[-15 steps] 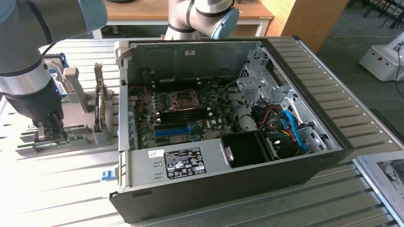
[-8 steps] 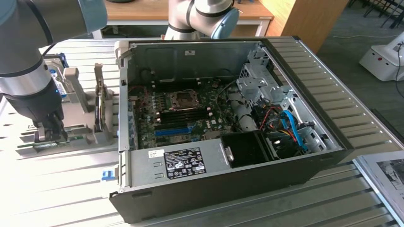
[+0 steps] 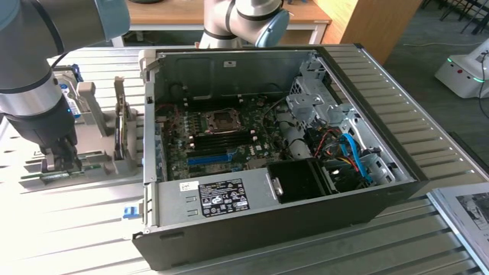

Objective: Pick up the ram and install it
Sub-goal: 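Pick up the ram and move it above insertion slot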

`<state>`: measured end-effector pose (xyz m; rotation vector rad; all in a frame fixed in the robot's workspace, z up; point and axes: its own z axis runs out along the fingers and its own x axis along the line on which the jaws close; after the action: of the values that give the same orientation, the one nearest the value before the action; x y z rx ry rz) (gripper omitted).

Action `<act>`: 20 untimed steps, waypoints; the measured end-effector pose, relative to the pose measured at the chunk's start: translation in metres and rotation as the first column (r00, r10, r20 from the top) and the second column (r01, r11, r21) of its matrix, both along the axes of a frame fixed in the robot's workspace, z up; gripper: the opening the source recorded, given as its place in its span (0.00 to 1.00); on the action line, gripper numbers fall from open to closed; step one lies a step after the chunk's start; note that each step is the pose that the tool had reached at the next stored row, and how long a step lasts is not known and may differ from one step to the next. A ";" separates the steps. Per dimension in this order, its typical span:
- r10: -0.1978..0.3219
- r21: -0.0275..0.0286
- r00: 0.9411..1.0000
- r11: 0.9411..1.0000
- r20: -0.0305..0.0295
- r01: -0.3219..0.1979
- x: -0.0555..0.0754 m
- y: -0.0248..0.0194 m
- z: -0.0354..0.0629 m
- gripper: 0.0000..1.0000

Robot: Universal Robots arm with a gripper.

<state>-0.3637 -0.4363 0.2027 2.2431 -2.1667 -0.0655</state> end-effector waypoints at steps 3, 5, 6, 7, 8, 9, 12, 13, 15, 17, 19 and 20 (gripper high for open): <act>0.000 0.000 1.000 1.000 0.000 0.000 0.000 0.0000 0.0000 0.11; 0.000 0.000 1.000 1.000 0.000 0.000 0.000 0.0000 0.0000 0.11; 0.000 0.000 1.000 1.000 0.000 0.000 0.000 0.0000 0.0000 0.11; 0.000 0.000 1.000 1.000 0.000 0.000 0.000 0.0000 0.0000 0.11; 0.000 0.000 1.000 1.000 0.000 0.000 0.000 0.0000 0.0000 0.11; 0.000 0.000 1.000 1.000 0.000 0.000 0.000 0.0000 0.0000 0.11; 0.000 0.000 1.000 1.000 -0.002 0.000 0.000 0.0001 0.0014 0.11; 0.000 0.000 1.000 1.000 -0.003 0.000 0.000 0.0001 0.0023 0.11; 0.000 0.000 1.000 1.000 -0.005 0.000 0.001 0.0000 0.0044 0.11; 0.000 0.000 1.000 1.000 -0.006 0.000 0.001 0.0000 0.0065 0.11; 0.000 0.000 1.000 1.000 -0.008 0.000 0.001 0.0000 0.0086 0.11; 0.000 0.000 1.000 1.000 -0.009 0.000 0.001 0.0000 0.0097 0.11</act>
<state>-0.3624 -0.4363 0.2124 2.2384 -2.1622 -0.0756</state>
